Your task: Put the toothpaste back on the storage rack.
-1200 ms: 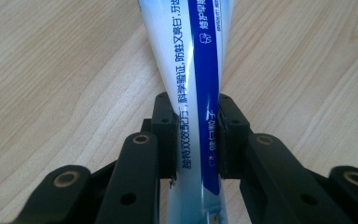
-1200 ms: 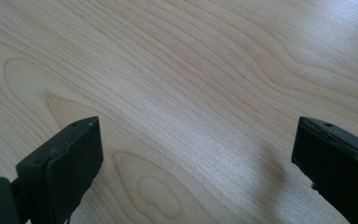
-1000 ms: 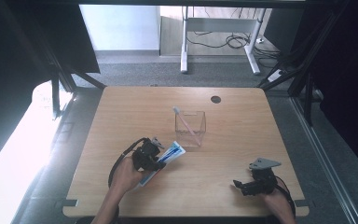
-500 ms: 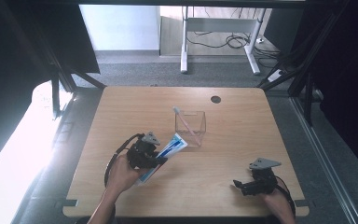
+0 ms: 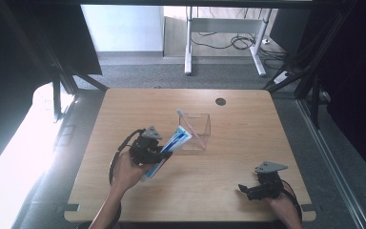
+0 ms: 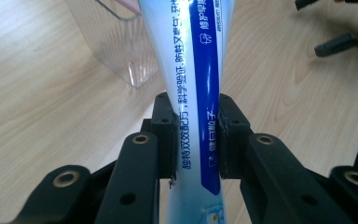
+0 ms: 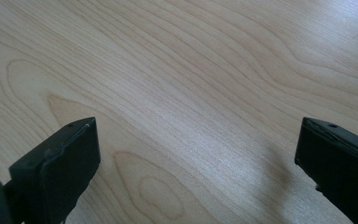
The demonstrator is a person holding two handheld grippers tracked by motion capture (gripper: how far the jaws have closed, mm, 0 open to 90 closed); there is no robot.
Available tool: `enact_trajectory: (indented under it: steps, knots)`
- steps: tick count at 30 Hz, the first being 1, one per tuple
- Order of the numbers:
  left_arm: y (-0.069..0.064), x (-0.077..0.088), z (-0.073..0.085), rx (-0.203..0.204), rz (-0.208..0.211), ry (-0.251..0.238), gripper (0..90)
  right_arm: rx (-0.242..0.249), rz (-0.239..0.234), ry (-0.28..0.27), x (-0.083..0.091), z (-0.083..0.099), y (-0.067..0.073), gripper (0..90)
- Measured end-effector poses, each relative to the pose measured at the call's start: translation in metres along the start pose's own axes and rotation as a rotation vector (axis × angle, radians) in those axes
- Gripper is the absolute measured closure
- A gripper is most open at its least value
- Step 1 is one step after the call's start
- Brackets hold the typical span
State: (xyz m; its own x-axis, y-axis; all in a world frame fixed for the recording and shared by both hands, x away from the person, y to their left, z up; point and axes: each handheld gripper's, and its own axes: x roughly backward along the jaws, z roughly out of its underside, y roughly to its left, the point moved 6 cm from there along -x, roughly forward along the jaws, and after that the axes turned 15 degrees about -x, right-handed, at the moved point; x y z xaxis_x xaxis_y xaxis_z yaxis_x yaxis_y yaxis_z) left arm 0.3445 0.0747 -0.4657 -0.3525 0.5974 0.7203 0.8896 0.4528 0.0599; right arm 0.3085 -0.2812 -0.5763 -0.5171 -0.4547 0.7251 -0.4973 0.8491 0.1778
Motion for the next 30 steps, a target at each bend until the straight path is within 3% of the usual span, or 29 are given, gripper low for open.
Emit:
enact_trajectory:
  steps: [16,30]
  knots:
    - [0.021,0.001,-0.03,0.019,-0.032,-0.084,73.1,0.001,-0.003,0.009,-0.001,0.001,-0.001,0.0]
    - [0.035,-0.008,-0.059,0.007,-0.051,-0.118,73.0,0.001,-0.006,0.008,-0.001,0.001,0.0,0.0]
